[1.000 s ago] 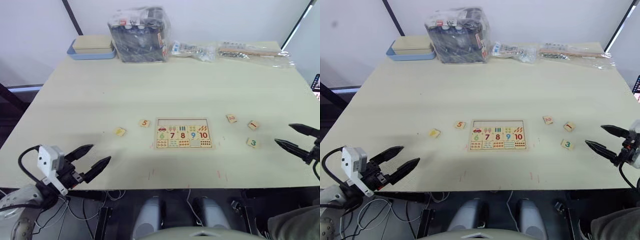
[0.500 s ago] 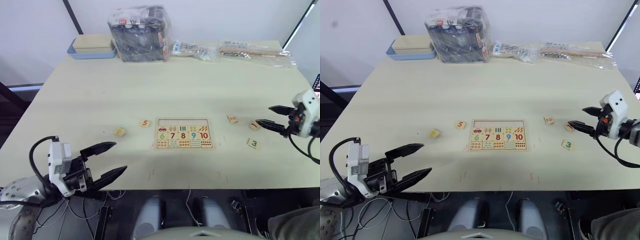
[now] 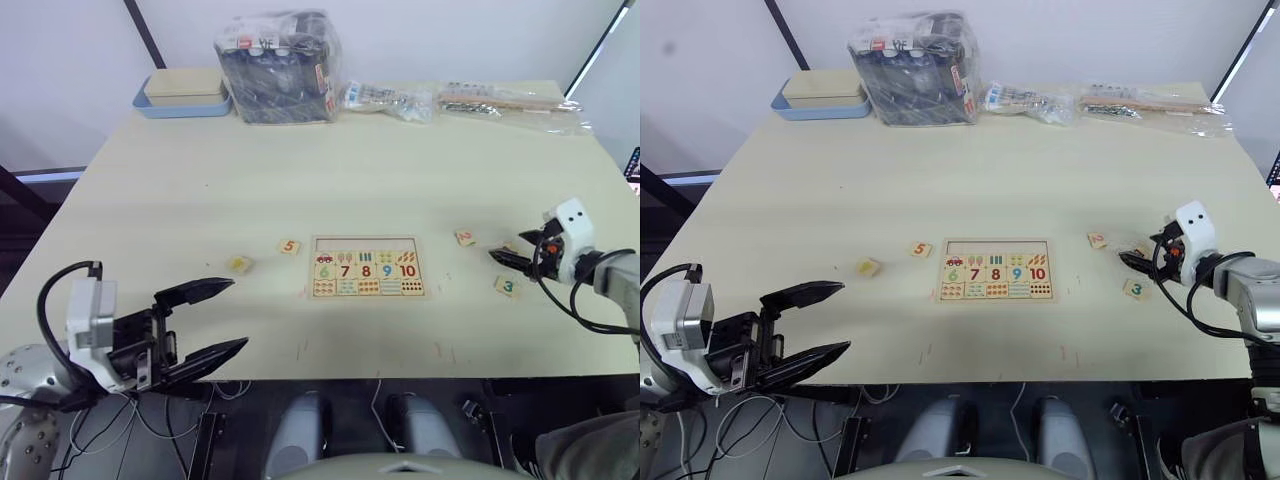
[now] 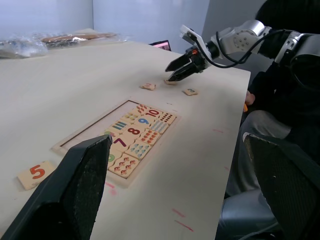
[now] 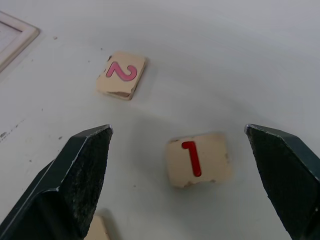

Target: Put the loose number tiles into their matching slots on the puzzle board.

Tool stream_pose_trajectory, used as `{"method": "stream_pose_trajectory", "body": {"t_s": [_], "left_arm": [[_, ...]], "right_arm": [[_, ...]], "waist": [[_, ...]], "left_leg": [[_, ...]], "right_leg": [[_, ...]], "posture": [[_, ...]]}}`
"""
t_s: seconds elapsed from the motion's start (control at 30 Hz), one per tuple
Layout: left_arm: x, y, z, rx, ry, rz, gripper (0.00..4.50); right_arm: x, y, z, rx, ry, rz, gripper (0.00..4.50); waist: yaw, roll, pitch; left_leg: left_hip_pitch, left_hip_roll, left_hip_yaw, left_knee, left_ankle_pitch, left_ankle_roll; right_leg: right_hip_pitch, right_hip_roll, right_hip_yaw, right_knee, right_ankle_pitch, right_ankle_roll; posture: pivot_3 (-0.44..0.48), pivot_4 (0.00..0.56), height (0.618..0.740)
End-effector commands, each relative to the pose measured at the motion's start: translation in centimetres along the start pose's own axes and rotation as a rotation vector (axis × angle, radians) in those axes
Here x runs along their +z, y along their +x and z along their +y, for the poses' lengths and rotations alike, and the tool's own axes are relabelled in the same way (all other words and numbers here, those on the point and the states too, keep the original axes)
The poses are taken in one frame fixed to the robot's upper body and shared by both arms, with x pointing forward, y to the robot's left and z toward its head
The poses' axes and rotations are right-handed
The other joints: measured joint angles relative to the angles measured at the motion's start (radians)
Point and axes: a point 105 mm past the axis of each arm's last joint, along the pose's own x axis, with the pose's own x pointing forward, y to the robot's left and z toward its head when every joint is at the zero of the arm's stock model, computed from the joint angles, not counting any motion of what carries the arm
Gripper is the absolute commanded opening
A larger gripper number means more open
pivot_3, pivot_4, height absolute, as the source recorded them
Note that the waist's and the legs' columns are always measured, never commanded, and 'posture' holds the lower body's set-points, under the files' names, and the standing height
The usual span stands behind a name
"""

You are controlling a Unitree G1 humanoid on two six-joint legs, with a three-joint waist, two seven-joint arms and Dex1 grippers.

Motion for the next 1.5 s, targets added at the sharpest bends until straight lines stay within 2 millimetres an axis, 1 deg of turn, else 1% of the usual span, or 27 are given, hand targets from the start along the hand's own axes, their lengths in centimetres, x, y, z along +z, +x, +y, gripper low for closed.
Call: {"method": "stream_pose_trajectory", "body": {"t_s": [0.03, 0.17, 0.37, 0.43, 0.47, 0.5, 0.57, 0.6, 0.63, 0.73, 0.8, 0.9, 1.0, 1.07, 1.1, 1.23, 1.3, 1.4, 1.5], "left_arm": [[0.5, -0.6, -0.1, -0.002, 0.007, -0.006, 4.50], [0.3, -0.9, 0.0, 0.003, -0.001, 0.000, 4.50], [0.2, -0.9, 0.1, 0.014, 0.000, 0.005, 4.50], [0.1, -0.8, 0.1, 0.016, 0.002, 0.007, 4.50], [0.1, -0.8, 0.1, 0.017, 0.003, 0.008, 4.50], [0.1, -0.8, 0.1, 0.017, 0.004, 0.008, 4.50], [0.1, -0.7, 0.2, 0.018, 0.004, 0.008, 4.50], [0.1, -0.7, 0.2, 0.018, 0.005, 0.008, 4.50], [0.0, -0.6, 0.2, 0.019, 0.004, 0.008, 4.50], [-0.2, -0.5, 0.1, 0.019, -0.001, 0.007, 4.50], [-0.3, -0.6, 0.1, 0.021, -0.003, 0.008, 4.50], [-0.3, -0.6, 0.1, 0.025, -0.002, 0.008, 4.50], [-0.3, -0.6, 0.2, 0.028, -0.003, 0.007, 4.50], [-0.4, -0.6, 0.2, 0.030, -0.008, 0.008, 4.50], [-0.5, -0.6, 0.2, 0.030, -0.011, 0.008, 4.50], [-0.6, -0.6, 0.2, 0.024, -0.018, 0.011, 4.50], [-0.7, -0.8, 0.2, 0.023, -0.026, 0.016, 4.50], [-0.8, -0.9, 0.1, 0.022, -0.033, 0.021, 4.50], [-0.8, -0.9, 0.0, 0.024, -0.034, 0.021, 4.50]], "right_arm": [[1.0, -0.2, -0.1, -0.027, -0.017, -0.031, 4.45], [-0.1, 0.4, -0.3, -0.064, 0.001, -0.014, 4.45], [-0.9, 0.4, -0.7, -0.087, 0.023, -0.010, 4.45], [-1.1, 0.4, -0.9, -0.097, 0.026, -0.010, 3.36], [-1.1, 0.4, -0.9, -0.099, 0.026, -0.010, 3.20], [-1.2, 0.4, -0.9, -0.099, 0.025, -0.010, 2.88], [-1.1, 0.4, -0.8, -0.100, 0.022, -0.015, 2.16], [-1.1, 0.4, -0.8, -0.101, 0.019, -0.019, 1.69], [-0.7, 0.2, -0.8, -0.106, 0.015, -0.029, 1.40], [0.8, -0.5, -0.5, -0.123, 0.021, -0.075, 1.40], [1.6, -1.2, 0.4, -0.130, 0.041, -0.087, 1.40], [1.5, -1.8, 3.1, -0.132, 0.024, -0.046, 1.40], [1.5, -2.1, 5.7, -0.131, 0.066, -0.039, 1.40], [1.2, -2.2, 7.4, -0.150, 0.097, -0.027, 1.40], [0.7, -2.0, 8.2, -0.169, 0.148, -0.022, 1.40], [-0.4, -1.9, 10.2, -0.258, 0.218, 0.000, 1.40], [-0.9, -1.8, 11.3, -0.268, 0.242, 0.014, 1.40], [-1.5, -1.7, 11.9, -0.309, 0.284, 0.037, 1.40], [-1.9, -1.5, 12.1, -0.346, 0.310, 0.051, 1.40]], "waist": [[-0.001, 0.000, 0.000], [-0.002, 0.000, 0.000], [0.000, 0.000, 0.000], [-0.001, 0.000, 0.000], [-0.001, 0.000, 0.000], [-0.001, 0.000, 0.000], [-0.001, 0.000, 0.000], [-0.001, 0.000, 0.000], [-0.001, 0.000, 0.000], [0.000, 0.000, 0.000], [0.000, 0.000, 0.000], [-0.001, 0.000, 0.000], [0.000, -0.001, 0.000], [0.000, 0.000, 0.000], [-0.001, 0.000, 0.000], [0.000, -0.001, 0.000], [0.000, 0.000, 0.000], [-0.002, -0.001, 0.000], [-0.003, 0.000, 0.000]], "left_leg": [[0.000, 0.000, 0.000, 0.000, 0.000, 0.000], [0.000, 0.000, 0.000, 0.000, 0.000, 0.000], [0.000, 0.000, 0.001, 0.000, 0.000, 0.000], [0.000, 0.001, 0.001, 0.000, 0.000, 0.000], [0.000, 0.001, 0.001, 0.000, 0.000, 0.000], [0.000, 0.001, 0.001, 0.000, 0.000, 0.000], [0.001, 0.001, 0.001, 0.000, 0.000, 0.000], [0.001, 0.001, 0.001, 0.000, 0.000, 0.000], [0.001, 0.001, 0.001, 0.000, 0.000, 0.000], [0.000, 0.001, 0.001, 0.000, 0.000, 0.000], [0.000, 0.001, 0.001, 0.000, 0.000, 0.000], [0.000, 0.001, 0.000, 0.000, 0.000, 0.000], [-0.001, 0.002, -0.001, -0.001, 0.000, 0.000], [-0.001, 0.002, 0.000, -0.001, 0.000, 0.000], [0.000, 0.002, 0.000, -0.001, 0.000, 0.000], [-0.001, 0.002, -0.001, -0.001, 0.000, 0.000], [-0.001, 0.002, -0.001, -0.001, 0.000, 0.000], [-0.001, 0.001, 0.000, -0.001, 0.000, -0.001], [-0.001, 0.002, -0.001, -0.001, 0.000, -0.001]], "right_leg": [[0.000, 0.000, 0.000, 0.000, 0.000, 0.000], [0.000, 0.001, 0.000, 0.000, 0.000, 0.000], [0.000, 0.001, 0.000, 0.000, 0.000, 0.000], [0.000, 0.001, 0.001, 0.000, 0.000, 0.000], [0.000, 0.001, 0.000, 0.000, 0.000, 0.000], [0.000, 0.001, 0.000, 0.000, 0.000, 0.000], [0.000, 0.001, 0.001, 0.000, 0.000, 0.000], [0.000, 0.001, 0.001, 0.000, 0.000, 0.000], [0.000, 0.001, 0.001, 0.000, 0.000, 0.000], [0.000, 0.001, 0.001, 0.000, 0.000, 0.000], [0.000, 0.001, 0.001, 0.000, 0.000, 0.000], [-0.001, 0.001, 0.001, 0.000, 0.000, 0.000], [-0.001, 0.001, 0.000, 0.000, 0.000, 0.000], [-0.001, 0.001, 0.000, 0.000, 0.000, 0.000], [-0.001, 0.001, 0.000, 0.000, 0.000, 0.000], [-0.002, 0.000, 0.000, 0.000, 0.000, 0.000], [-0.003, 0.000, 0.000, 0.000, 0.000, 0.000], [-0.003, 0.000, 0.000, 0.000, 0.000, 0.000], [-0.004, 0.000, 0.000, 0.000, 0.000, 0.000]], "posture": [[0.000, 0.150, 0.740], [0.000, 0.150, 0.740], [0.000, 0.150, 0.740], [0.000, 0.150, 0.740], [0.000, 0.150, 0.740], [0.000, 0.150, 0.740], [0.000, 0.150, 0.740], [0.000, 0.150, 0.740], [0.000, 0.150, 0.740], [0.000, 0.150, 0.740], [0.000, 0.150, 0.740], [0.000, 0.150, 0.740], [0.000, 0.150, 0.740], [0.000, 0.150, 0.740], [0.000, 0.150, 0.740], [0.000, 0.150, 0.740], [0.000, 0.150, 0.740], [0.000, 0.150, 0.740], [0.000, 0.150, 0.740]]}}
